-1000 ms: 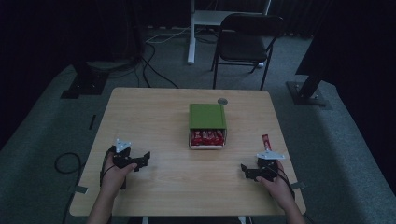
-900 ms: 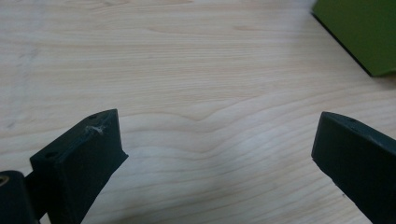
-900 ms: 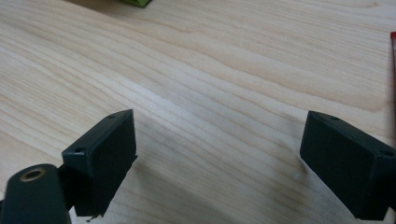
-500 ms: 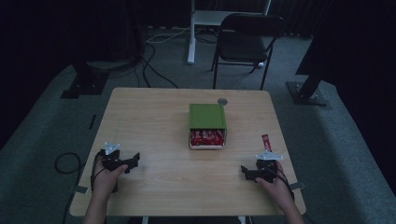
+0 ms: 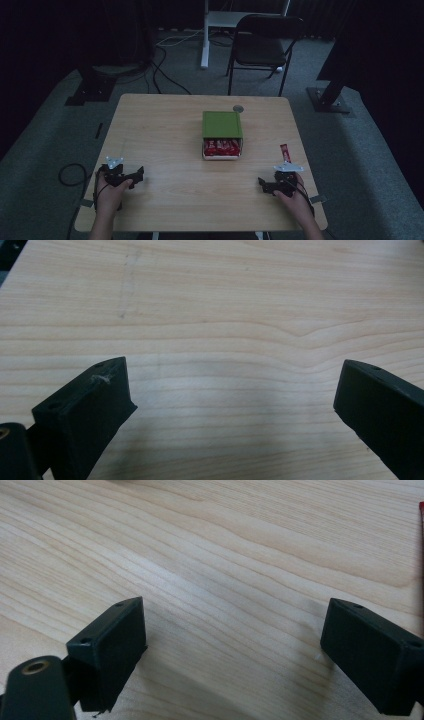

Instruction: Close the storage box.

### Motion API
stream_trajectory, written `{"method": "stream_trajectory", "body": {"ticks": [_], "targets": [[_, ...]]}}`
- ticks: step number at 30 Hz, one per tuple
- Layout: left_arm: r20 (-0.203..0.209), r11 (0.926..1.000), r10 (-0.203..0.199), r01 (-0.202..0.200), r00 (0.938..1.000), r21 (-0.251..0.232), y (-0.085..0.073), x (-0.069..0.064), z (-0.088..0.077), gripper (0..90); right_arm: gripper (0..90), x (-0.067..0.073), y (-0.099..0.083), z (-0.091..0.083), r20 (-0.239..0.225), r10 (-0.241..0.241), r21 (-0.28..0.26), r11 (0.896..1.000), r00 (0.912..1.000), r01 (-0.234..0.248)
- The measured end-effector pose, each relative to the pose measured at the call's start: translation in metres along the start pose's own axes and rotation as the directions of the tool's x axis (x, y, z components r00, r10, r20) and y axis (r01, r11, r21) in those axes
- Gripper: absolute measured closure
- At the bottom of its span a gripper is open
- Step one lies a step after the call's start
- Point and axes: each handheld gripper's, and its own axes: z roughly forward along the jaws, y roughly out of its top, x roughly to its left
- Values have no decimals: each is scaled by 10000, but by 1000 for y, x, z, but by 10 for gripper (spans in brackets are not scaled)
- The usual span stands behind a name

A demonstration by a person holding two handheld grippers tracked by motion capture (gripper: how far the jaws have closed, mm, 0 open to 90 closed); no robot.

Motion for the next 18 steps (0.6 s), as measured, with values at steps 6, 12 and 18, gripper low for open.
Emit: {"method": "stream_trajectory", "body": {"ticks": [6,12,18], "targets": [[-279,9998,1,5,9996,212,-3,3,2,26,103,0,0,0,-21,-38,-3,10000,10000,38],[-448,9993,-11,27,9990,362,-8,4,5,27,103,0,0,0,-23,-38,-2,10000,10000,38],[-807,9983,-184,227,9966,533,-9,5,6,27,103,0,0,0,-24,-35,-6,10000,10000,35]]}}
